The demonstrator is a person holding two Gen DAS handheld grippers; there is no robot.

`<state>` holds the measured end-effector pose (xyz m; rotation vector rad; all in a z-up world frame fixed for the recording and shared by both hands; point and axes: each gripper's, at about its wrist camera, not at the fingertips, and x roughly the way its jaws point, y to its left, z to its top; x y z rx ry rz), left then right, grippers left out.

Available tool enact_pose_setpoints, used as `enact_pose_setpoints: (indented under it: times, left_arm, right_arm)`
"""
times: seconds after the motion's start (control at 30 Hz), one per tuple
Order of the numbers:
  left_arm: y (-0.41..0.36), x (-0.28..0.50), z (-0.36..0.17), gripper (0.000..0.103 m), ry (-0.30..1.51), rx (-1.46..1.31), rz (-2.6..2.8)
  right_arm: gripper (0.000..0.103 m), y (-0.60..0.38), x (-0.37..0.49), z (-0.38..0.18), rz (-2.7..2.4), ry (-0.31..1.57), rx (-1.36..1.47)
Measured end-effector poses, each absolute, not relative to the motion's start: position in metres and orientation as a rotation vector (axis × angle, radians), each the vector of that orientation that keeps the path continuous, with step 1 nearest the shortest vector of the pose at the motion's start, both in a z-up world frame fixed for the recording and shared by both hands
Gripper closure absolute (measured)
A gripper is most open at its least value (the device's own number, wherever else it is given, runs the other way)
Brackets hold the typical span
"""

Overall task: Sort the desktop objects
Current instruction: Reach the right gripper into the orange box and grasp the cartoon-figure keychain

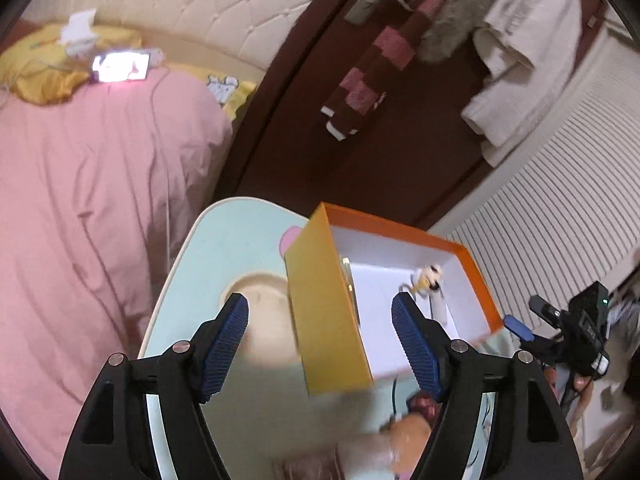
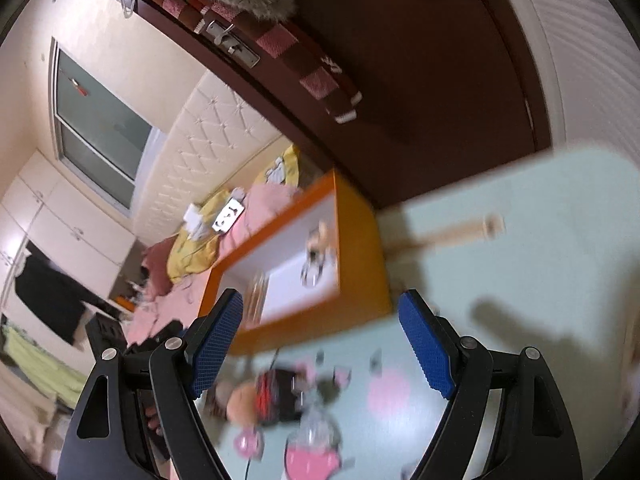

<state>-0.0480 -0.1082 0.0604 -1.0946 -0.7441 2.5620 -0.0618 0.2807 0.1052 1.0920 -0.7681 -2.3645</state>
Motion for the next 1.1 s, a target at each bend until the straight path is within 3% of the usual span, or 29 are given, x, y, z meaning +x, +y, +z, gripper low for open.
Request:
enact_pose_setpoints:
  times: [0.2, 0.53, 0.73, 0.9, 1.1]
  left_arm:
    - [-0.106, -0.08, 0.053, 0.029, -0.824, -1.139, 2.45]
    - [-0.08, -0.082, 0.055, 0.027, -0.731, -1.124, 2.417]
    - [-0.098, -0.068, 0.069, 0.027, -0.798, -1.053, 2.479]
    - [-0.111, -0.052, 0.088, 0.027, -0.797, -0.976, 2.507]
    - [-0.122, -0.036, 0.092, 0.027, -0.805, -0.959, 2.51]
  right_arm:
    - [0.022, 0.266, -0.128, 0.082, -2.191, -0.803, 1.282]
    - [0.02, 0.253, -0.089, 0.075, -2.133, -0.831, 1.321]
    - [0.02, 0.247, -0.09, 0.108, -2.384, -0.575, 1.329]
    - [0.02, 0.201, -0.113, 0.139, -2.42, -0.194, 1.381]
    - [0.026, 0.139, -0.148, 0.118, -2.355, 0.122, 1.537]
